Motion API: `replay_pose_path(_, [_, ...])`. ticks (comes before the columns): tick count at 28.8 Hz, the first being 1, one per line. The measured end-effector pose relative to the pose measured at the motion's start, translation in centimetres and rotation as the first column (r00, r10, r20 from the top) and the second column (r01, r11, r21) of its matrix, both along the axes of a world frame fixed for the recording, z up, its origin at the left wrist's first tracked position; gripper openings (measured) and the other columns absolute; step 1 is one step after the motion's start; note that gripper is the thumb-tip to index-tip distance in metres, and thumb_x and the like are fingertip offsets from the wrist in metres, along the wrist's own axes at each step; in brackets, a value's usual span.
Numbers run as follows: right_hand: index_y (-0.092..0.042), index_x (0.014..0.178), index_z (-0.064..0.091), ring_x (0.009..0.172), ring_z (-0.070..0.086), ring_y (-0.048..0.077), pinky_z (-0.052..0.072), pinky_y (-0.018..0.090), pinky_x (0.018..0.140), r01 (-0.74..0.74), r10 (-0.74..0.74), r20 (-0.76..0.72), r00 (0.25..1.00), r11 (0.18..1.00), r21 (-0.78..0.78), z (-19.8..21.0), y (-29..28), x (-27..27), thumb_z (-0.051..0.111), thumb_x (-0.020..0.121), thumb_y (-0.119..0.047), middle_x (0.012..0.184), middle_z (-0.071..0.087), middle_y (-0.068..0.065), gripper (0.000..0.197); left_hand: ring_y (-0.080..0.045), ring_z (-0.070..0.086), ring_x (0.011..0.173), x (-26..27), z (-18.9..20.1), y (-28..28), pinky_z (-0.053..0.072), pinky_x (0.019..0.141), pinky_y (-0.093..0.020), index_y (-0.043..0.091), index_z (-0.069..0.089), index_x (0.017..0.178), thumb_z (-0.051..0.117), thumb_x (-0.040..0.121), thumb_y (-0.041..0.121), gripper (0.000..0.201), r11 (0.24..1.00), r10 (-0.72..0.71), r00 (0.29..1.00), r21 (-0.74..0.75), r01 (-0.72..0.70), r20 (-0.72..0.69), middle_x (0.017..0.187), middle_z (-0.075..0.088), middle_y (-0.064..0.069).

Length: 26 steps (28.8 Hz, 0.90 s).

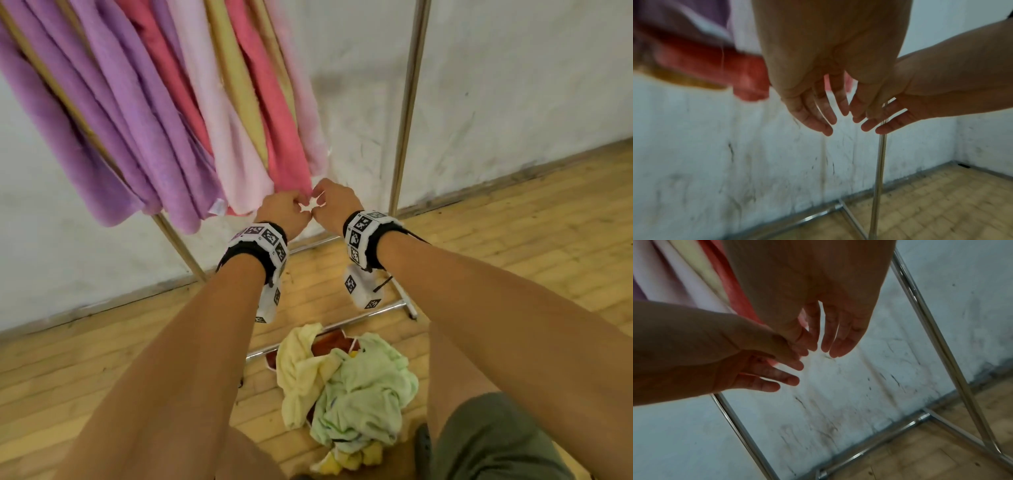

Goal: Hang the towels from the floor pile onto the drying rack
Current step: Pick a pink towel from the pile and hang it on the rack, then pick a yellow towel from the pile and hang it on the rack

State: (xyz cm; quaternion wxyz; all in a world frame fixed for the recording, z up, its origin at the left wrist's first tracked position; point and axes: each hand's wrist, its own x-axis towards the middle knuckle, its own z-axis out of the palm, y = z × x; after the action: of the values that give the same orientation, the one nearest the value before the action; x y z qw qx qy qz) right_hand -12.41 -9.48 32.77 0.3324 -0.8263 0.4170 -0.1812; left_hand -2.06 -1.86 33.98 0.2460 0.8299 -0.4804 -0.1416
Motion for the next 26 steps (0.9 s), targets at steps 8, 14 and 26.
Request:
replay_pose_path(8, [-0.015,0.123,0.055,0.104,0.061,0.021,0.052,0.032,0.084,0.000,0.026,-0.178,0.984,0.990,0.144,-12.3,-1.0,-0.7,0.059,0.091,-0.018,0.118,0.062,0.003,0.032,-0.023,0.063,0.101,0.0,-14.2,-1.7,0.051,0.088,-0.034,0.020,0.066,0.111,0.063,0.087,0.024,0.024,0.981,-0.010,0.993,0.193,0.033,-0.115,0.111,0.069,-0.001])
replay_pose_path(14, [-0.015,0.121,0.055,0.106,0.059,0.024,0.051,0.034,0.087,0.029,0.055,-0.259,0.964,0.950,0.312,-22.0,0.2,-0.5,0.059,0.087,-0.014,0.119,0.061,0.007,0.034,-0.021,0.063,0.099,-0.3,-24.1,-0.5,0.045,0.079,-0.027,0.023,0.066,0.112,0.061,0.087,0.027,0.025,0.938,0.003,0.986,0.342,0.054,-0.165,0.109,0.069,0.000])
replay_pose_path(26, [-0.015,0.109,0.058,0.089,0.055,0.021,0.045,0.030,0.073,-0.012,0.229,-0.386,0.894,0.872,0.489,-36.9,5.7,1.7,0.056,0.091,-0.020,0.102,0.058,0.002,0.020,-0.027,0.062,0.108,1.1,-38.0,6.2,0.050,0.086,-0.032,0.016,0.067,0.115,0.061,0.090,0.026,0.027,0.836,0.136,0.953,0.548,0.037,-0.272,0.123,0.066,-0.007])
